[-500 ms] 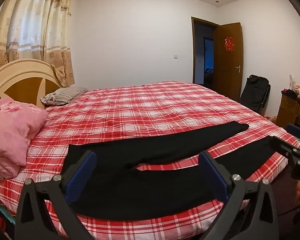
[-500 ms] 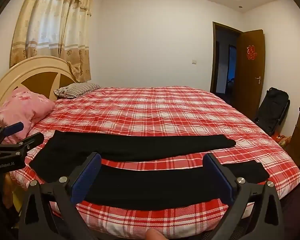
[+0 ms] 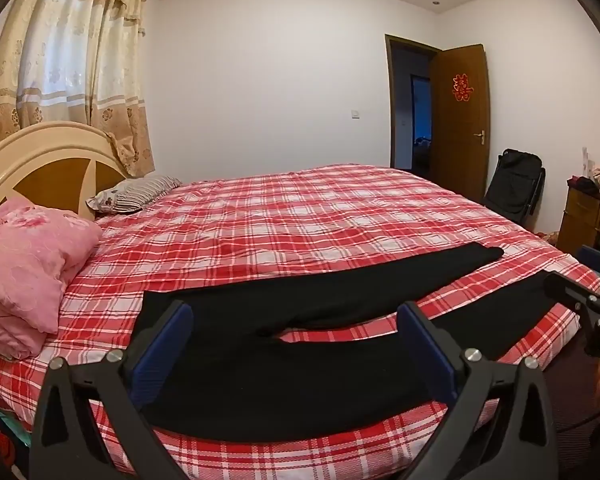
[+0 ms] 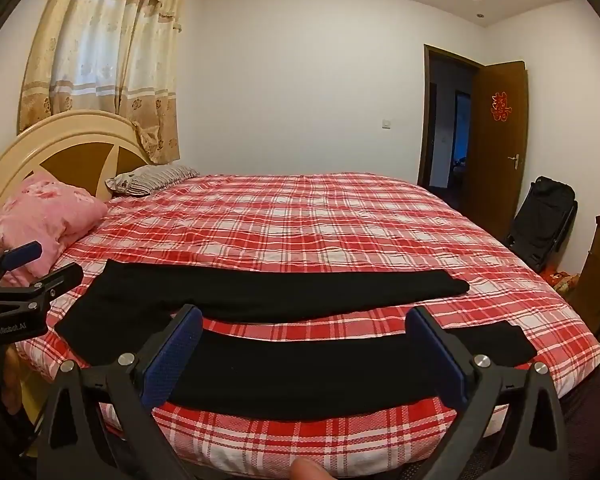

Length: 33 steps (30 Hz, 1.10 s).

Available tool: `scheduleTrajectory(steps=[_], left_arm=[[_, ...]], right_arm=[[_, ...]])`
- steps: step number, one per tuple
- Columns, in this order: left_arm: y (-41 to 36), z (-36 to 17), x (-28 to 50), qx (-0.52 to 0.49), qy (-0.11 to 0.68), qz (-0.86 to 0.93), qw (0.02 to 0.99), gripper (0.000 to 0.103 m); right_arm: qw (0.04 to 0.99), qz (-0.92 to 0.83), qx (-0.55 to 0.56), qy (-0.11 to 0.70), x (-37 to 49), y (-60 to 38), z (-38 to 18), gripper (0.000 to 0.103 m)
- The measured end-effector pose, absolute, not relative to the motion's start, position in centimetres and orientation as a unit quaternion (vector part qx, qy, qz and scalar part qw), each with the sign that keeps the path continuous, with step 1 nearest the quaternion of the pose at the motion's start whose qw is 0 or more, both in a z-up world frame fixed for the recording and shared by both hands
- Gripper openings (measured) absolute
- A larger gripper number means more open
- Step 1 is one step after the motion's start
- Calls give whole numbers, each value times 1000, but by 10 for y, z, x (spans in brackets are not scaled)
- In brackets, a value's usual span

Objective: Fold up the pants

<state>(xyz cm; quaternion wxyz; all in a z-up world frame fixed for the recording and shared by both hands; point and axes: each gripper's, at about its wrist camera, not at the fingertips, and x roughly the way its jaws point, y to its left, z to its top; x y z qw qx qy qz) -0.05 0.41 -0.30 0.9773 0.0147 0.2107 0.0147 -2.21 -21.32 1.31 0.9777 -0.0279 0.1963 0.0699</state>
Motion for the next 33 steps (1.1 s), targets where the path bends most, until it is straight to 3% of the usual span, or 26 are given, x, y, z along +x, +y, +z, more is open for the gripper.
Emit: scheduleTrajectory(steps=[33], left_arm=[[14,-3,0,5,213,20,977,103]], right_arm=[[977,70,-36,198,-20,-213,9,102]])
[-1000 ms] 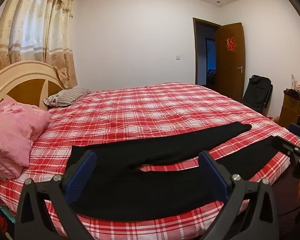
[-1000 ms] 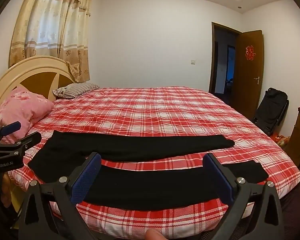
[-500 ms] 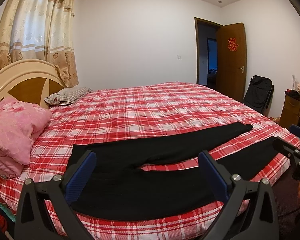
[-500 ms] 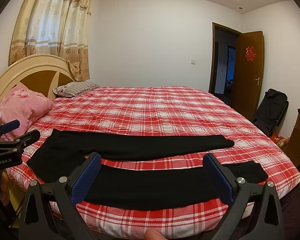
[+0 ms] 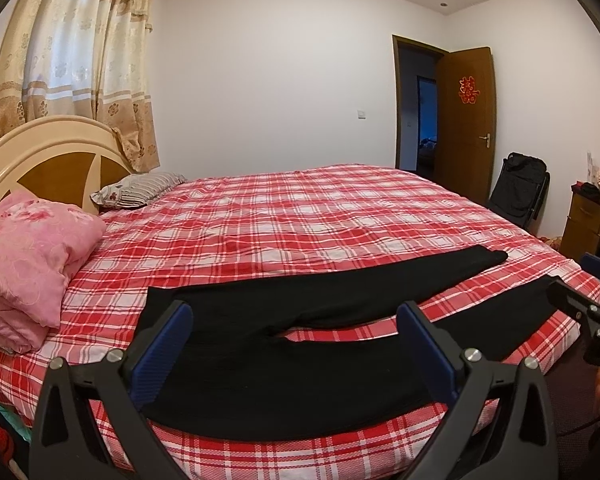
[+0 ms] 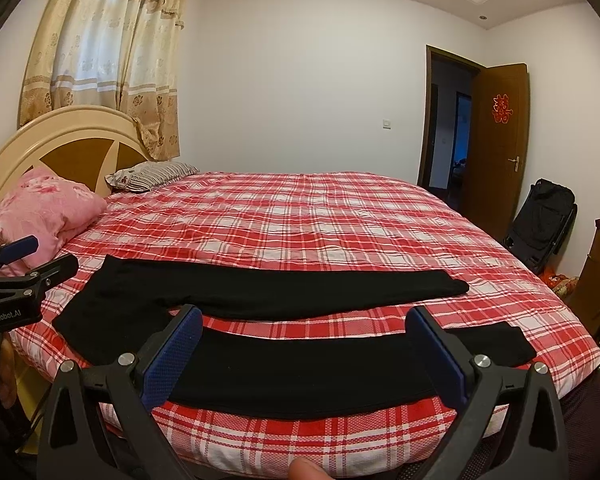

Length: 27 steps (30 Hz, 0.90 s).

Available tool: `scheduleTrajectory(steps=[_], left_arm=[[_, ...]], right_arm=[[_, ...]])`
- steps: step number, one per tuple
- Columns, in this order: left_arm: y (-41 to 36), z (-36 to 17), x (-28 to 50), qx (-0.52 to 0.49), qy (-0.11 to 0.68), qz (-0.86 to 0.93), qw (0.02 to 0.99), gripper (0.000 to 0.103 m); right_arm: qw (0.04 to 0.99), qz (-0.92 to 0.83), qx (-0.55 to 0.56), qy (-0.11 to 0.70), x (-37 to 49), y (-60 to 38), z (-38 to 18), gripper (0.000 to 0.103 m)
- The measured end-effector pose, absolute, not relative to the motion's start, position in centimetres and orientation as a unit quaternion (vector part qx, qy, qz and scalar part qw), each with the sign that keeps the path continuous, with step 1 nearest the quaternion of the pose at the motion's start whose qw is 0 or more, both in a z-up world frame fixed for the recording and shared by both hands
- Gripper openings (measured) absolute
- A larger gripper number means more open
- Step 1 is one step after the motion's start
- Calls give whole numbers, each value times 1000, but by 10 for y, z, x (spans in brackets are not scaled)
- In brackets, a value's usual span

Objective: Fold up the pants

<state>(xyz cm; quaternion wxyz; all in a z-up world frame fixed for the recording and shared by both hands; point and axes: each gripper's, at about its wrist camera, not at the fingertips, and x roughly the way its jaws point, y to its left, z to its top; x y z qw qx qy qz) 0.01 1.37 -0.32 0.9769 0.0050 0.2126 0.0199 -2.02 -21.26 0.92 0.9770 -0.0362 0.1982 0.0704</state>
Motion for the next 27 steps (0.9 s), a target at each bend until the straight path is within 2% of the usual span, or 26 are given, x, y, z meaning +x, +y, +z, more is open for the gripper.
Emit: scheduleTrajectory(steps=[27], left_arm=[[16,-4,0,4,214,22,977,103]], right_arm=[[976,71,-39,201,-19,-213,8,102]])
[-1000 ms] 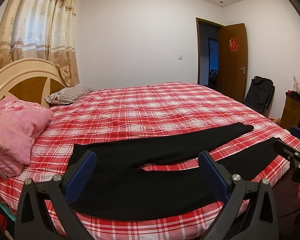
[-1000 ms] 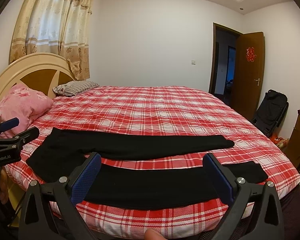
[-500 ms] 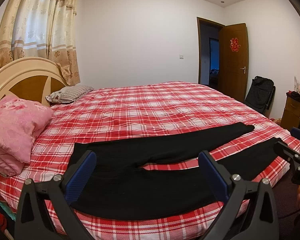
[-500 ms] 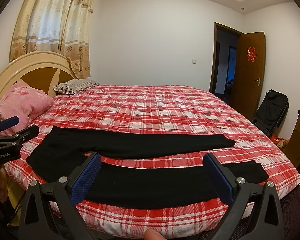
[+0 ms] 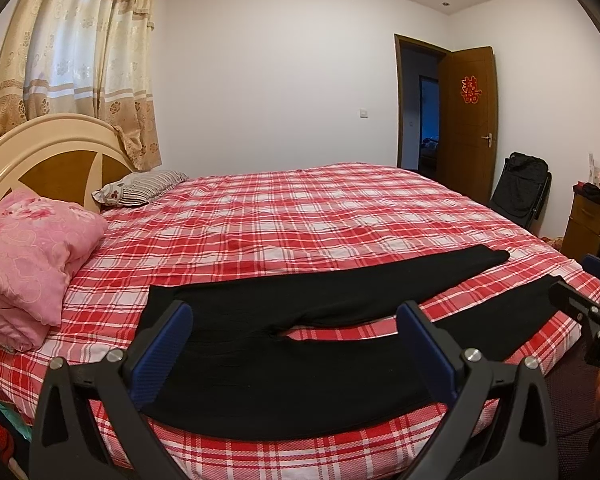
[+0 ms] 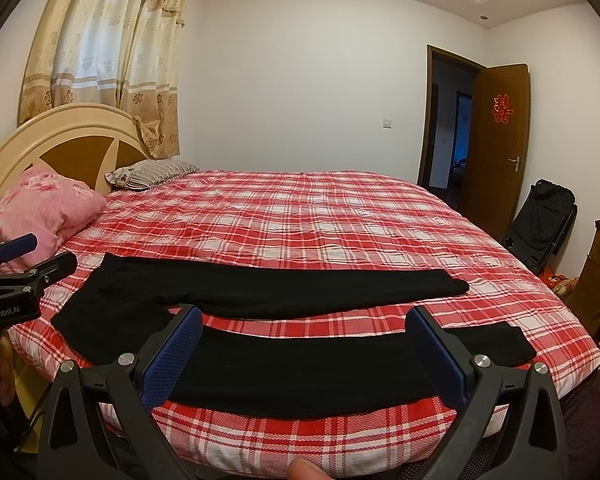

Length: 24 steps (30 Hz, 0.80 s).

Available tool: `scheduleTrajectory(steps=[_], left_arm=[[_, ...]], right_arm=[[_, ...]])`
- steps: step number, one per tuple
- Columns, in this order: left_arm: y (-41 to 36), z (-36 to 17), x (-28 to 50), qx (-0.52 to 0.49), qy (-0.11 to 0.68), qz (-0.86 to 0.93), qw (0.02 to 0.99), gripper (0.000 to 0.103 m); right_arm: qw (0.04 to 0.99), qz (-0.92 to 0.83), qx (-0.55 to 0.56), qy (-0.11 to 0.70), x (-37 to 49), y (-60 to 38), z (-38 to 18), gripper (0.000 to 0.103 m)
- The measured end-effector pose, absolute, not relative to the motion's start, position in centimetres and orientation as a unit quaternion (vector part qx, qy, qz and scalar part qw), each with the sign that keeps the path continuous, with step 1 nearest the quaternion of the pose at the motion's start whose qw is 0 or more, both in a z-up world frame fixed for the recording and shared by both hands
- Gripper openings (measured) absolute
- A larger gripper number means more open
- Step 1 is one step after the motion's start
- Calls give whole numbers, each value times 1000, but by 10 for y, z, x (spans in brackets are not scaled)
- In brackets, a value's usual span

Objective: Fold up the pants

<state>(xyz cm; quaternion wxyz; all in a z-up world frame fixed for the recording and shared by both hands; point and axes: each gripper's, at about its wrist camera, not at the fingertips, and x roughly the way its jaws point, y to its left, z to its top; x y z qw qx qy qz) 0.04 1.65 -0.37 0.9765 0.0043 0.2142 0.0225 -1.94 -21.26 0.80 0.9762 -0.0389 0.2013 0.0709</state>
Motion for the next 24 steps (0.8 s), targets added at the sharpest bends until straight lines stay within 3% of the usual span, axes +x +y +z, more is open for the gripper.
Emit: scheduleTrajectory(steps=[18,24], left_arm=[[27,-21,17,-9,243,18,970,103],[90,-45,60,-4,277,69,958,103]], right_arm=[[970,91,-32,222,-7,-209,-6,102],[960,107,-16,259,19,-217,-29,102]])
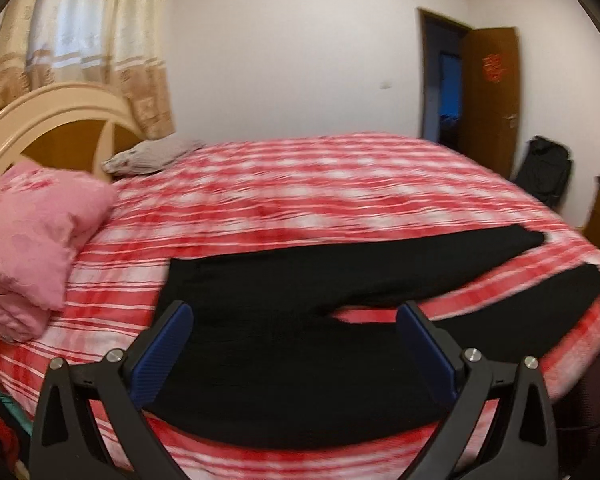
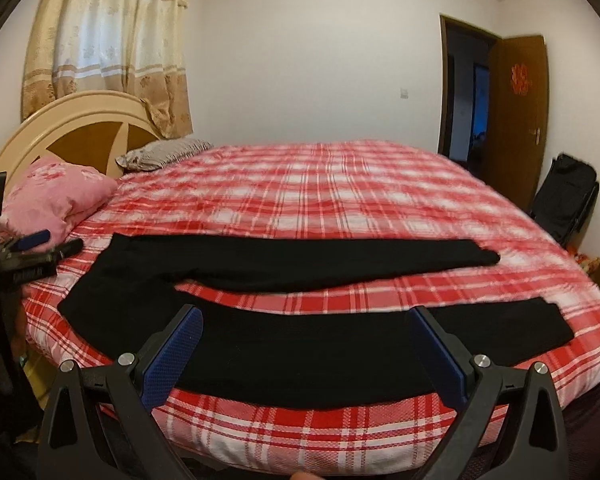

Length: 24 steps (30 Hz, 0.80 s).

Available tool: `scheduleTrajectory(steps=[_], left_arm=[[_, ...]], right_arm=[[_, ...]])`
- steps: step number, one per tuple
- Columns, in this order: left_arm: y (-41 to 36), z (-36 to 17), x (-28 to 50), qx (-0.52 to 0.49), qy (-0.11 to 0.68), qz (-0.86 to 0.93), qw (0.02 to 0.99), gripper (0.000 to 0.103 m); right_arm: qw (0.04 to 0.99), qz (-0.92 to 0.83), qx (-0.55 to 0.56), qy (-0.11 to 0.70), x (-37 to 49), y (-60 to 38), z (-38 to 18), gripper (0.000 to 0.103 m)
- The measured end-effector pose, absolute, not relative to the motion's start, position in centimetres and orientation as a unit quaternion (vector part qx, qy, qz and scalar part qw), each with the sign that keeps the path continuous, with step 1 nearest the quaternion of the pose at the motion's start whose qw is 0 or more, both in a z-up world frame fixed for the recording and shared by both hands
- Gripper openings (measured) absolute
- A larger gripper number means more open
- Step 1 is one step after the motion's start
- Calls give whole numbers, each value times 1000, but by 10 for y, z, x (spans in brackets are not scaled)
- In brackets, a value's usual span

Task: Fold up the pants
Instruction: 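Lower the left tool onto the black pants leg and close it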

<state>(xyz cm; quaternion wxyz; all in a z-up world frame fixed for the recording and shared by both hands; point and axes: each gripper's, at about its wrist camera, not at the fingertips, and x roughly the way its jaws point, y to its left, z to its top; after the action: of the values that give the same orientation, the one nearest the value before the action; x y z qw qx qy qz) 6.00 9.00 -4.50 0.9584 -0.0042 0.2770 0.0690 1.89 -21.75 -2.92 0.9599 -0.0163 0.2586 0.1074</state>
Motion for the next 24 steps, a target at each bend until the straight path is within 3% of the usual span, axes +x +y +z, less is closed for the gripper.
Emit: scheduleTrajectory(steps=[10,12,15,19,24], left_arm=[[229,-78,147,-24,330,168,929,103],[242,-86,163,-35,338,164,926,101],[255,-100,188,-40,361,158,918,92],[268,-117,218,-64,381,125,914,74],[277,-134,249,-68,405,94,907,63]], right_arm=[[941,82,62,322,88,-275,-61,101],[936,87,69,334,105,-283,-61,88],[932,77,63,348,128,-294,-60,73],[933,39,54,353,157,-310,-58,73],[929,16,61,364,181,-326,-62,73]])
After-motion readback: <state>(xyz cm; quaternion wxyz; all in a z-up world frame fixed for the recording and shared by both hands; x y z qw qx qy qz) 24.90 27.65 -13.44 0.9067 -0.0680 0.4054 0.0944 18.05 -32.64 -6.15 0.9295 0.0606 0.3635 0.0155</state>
